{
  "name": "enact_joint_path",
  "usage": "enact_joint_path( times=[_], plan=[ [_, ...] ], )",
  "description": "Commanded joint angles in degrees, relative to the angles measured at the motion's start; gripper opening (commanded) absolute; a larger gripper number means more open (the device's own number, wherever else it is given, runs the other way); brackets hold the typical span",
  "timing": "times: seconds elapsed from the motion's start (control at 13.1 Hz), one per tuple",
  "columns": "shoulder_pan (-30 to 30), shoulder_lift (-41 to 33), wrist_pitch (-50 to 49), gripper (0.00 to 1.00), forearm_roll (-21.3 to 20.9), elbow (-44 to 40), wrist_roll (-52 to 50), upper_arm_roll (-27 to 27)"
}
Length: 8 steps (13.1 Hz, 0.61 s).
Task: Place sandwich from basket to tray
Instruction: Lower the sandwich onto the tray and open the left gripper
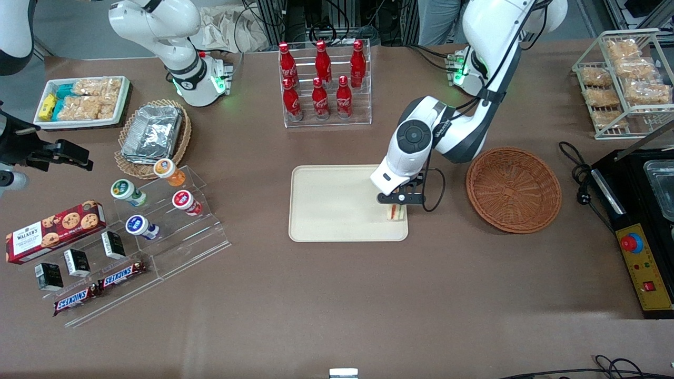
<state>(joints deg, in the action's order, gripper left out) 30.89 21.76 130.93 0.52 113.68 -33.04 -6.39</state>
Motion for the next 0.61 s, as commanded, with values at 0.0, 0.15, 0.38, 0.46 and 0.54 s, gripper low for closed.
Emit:
enact_joint_path(
  times=[0.0, 0.15, 0.38, 0.46, 0.54],
  plan=[
    [0.9, 1.7, 1.2, 0.00, -1.2, -1.3, -1.3, 0.6],
    [1.1, 2.8, 2.1, 0.00, -1.2, -1.4, -1.3, 0.6],
    [1.8, 3.6, 2.2, 0.00, -1.1, -1.4, -1.3, 0.6],
    [1.8, 4.1, 2.2, 0.00, -1.1, -1.4, -1.3, 0.6],
    [1.8, 4.2, 2.2, 0.00, -1.1, -1.5, -2.0, 0.6]
  ],
)
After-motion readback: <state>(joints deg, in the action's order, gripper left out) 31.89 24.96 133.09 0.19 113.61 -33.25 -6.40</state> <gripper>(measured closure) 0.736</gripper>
